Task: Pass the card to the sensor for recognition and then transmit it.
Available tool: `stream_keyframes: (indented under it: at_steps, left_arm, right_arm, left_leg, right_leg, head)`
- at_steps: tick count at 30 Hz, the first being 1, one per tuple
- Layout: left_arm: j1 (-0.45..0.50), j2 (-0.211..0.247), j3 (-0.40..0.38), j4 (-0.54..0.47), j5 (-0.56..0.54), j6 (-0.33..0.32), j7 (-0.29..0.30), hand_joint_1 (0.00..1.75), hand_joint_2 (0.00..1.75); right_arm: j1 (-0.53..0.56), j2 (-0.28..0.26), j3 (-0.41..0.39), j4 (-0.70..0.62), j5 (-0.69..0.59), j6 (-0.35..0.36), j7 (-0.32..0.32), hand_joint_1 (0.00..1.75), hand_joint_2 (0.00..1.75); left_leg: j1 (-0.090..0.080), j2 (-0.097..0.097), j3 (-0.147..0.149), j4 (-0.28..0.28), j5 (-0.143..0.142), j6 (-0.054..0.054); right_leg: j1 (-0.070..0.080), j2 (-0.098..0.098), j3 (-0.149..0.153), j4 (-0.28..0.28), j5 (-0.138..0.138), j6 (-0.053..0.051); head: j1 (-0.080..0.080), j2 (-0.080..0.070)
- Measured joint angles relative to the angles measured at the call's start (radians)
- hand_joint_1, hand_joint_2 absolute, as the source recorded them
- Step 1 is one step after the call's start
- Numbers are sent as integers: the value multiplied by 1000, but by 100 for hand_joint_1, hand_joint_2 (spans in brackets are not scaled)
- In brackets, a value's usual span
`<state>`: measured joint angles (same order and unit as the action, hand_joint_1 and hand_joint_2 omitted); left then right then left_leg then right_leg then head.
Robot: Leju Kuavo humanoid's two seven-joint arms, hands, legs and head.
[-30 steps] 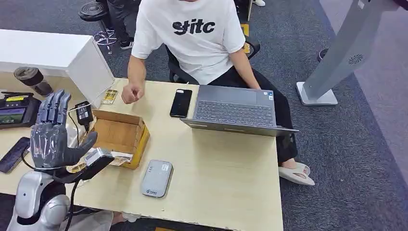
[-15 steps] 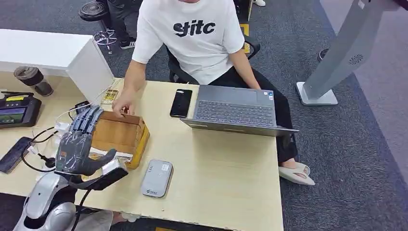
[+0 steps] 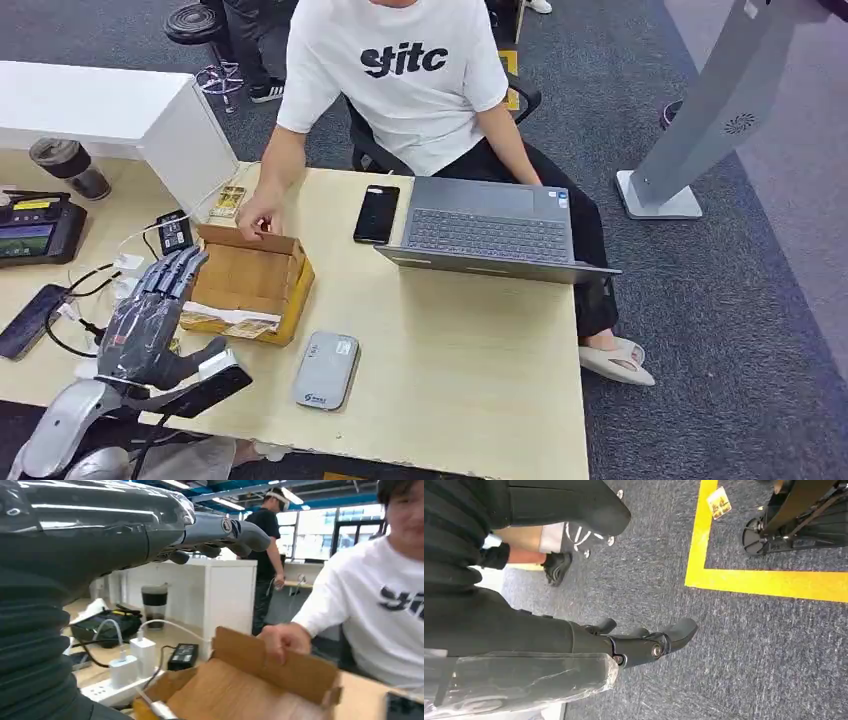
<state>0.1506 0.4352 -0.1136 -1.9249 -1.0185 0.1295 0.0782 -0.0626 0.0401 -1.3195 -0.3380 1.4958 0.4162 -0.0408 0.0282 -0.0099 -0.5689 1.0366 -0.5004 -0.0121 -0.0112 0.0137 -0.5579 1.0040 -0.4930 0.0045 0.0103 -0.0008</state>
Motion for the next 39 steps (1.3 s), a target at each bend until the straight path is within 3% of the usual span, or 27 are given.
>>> stream_keyframes:
  at_steps: [7,14,25,34,39]
  left_arm:
    - [40,49,37,0,-16,-33,23,0,175]
    - [74,94,59,13,-46,-89,82,0,175]
    - [46,43,58,181,-106,-45,86,0,175]
    - [41,36,58,194,-106,-44,86,0,175]
    - [31,8,57,237,-113,-34,86,0,175]
  right_arm:
    - [0,0,7,0,0,0,0,0,175]
    - [0,1,20,6,24,0,10,0,175]
    - [-7,3,40,16,33,0,-2,0,175]
    - [-7,3,40,17,33,0,-2,0,175]
    - [-7,3,43,19,34,0,-12,0,175]
  left_leg:
    - [0,0,0,0,0,0]
    - [0,-1,0,0,0,0]
    - [0,-1,0,0,0,0]
    - [0,-1,0,0,0,0]
    - [0,-1,0,0,0,0]
  right_leg:
    - [0,0,0,0,0,0]
    - [0,-1,0,0,0,0]
    - [0,-1,0,0,0,0]
    - [0,-1,0,0,0,0]
    - [0,-1,0,0,0,0]
  head:
    - [0,0]
    - [0,0]
    - [0,0]
    - [0,0]
    - [0,0]
